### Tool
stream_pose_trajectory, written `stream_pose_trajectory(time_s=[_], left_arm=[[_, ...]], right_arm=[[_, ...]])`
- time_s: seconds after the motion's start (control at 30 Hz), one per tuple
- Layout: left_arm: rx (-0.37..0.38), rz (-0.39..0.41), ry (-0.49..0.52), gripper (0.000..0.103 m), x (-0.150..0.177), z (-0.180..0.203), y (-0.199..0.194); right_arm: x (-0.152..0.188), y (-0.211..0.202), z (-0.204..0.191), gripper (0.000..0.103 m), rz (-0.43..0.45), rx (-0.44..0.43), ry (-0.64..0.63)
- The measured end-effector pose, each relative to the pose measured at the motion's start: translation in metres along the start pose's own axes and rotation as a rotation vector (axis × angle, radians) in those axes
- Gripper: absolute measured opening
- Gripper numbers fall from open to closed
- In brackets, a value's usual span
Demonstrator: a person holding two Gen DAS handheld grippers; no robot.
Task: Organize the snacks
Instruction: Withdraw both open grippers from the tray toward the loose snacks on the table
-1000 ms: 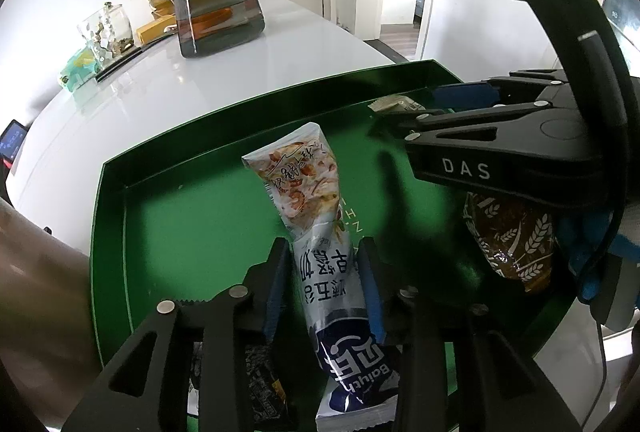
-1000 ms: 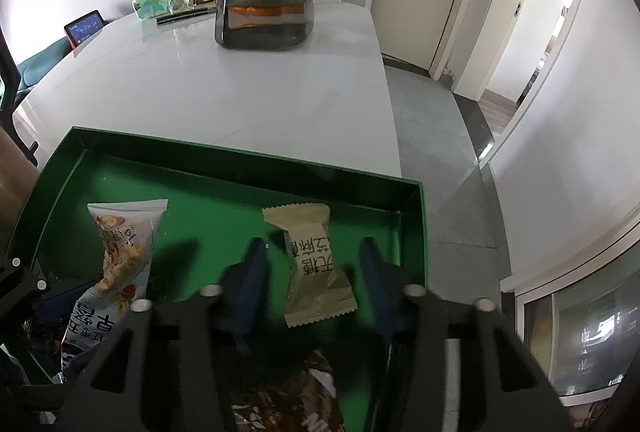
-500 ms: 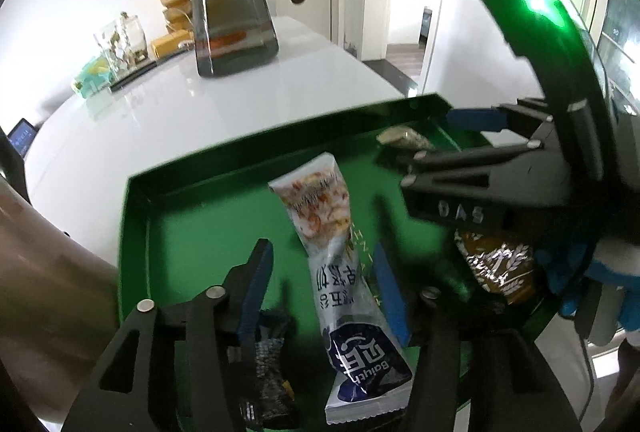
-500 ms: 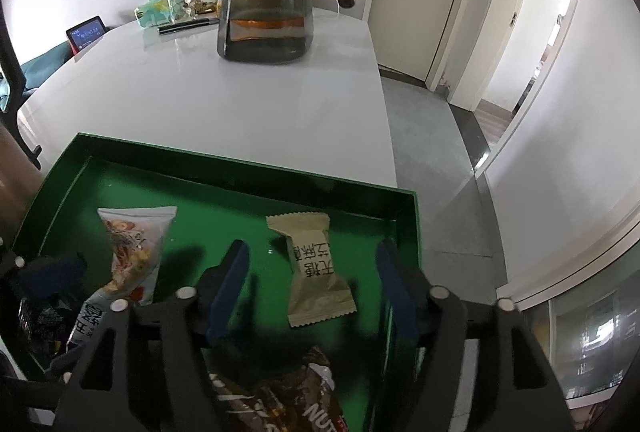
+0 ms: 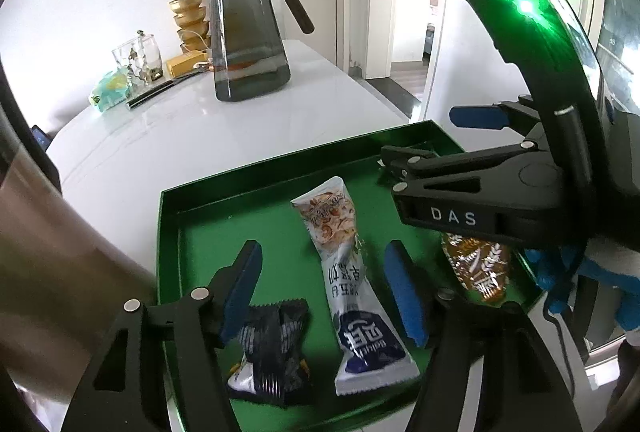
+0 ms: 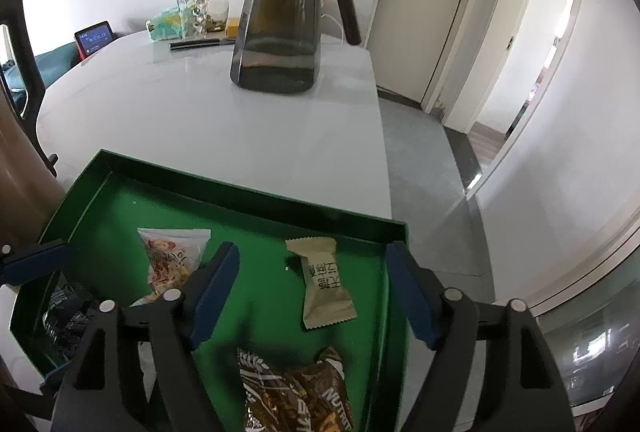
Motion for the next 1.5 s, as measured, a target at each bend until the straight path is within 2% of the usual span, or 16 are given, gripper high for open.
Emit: stream_pose_trajectory(time_s=[0.27,0.53,0.77,0.9,1.1,1.27,1.37,1.5], left_arm=[[0.024,0.008,0.016,0.06,0.008,0.003,-0.031],[0.056,0.038,0.048,0.06,0.019,0.005,-0.081],[0.067,0.081,0.039,0.061,0.032,-0.016,-0.136],[0.074,0.112,0.023,0.061,0.041,-0.04,-0.171],[0.053,0.152,-0.036,0.065,0.056,-0.112,-0.216],[-0.039,0.163,-0.115,0.067,0.073,-0.209,-0.239],[-0.129,0.16,-0.138,0.07,0.088,-0.272,-0.244],[-0.232,0.13,-0.176,0.071,0.108,-0.352,-0.243]], right_arm=[[-0.005,-0.032,-0.005,0.103,0.028,0.031,-0.015],[-0.003,-0.088,-0.01,0.103,0.068,0.063,-0.015],[0.004,-0.151,-0.028,0.103,0.103,0.099,-0.028],[0.005,-0.195,-0.054,0.103,0.121,0.111,-0.052],[-0.002,-0.258,-0.112,0.103,0.165,0.092,-0.09],[-0.019,-0.292,-0.188,0.103,0.206,0.009,-0.152],[-0.028,-0.292,-0.231,0.103,0.211,-0.06,-0.177],[-0.042,-0.267,-0.301,0.103,0.182,-0.162,-0.213]])
Point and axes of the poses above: each gripper's, at about its wrist camera, not at the fingertips, and y roughly the way its jaws point, z to its right, x to its underside, the point moved 5 cm from there along y, roughly the way its jaws point, and after that the axes turned 14 degrees about -y, right-handed, at the moved point
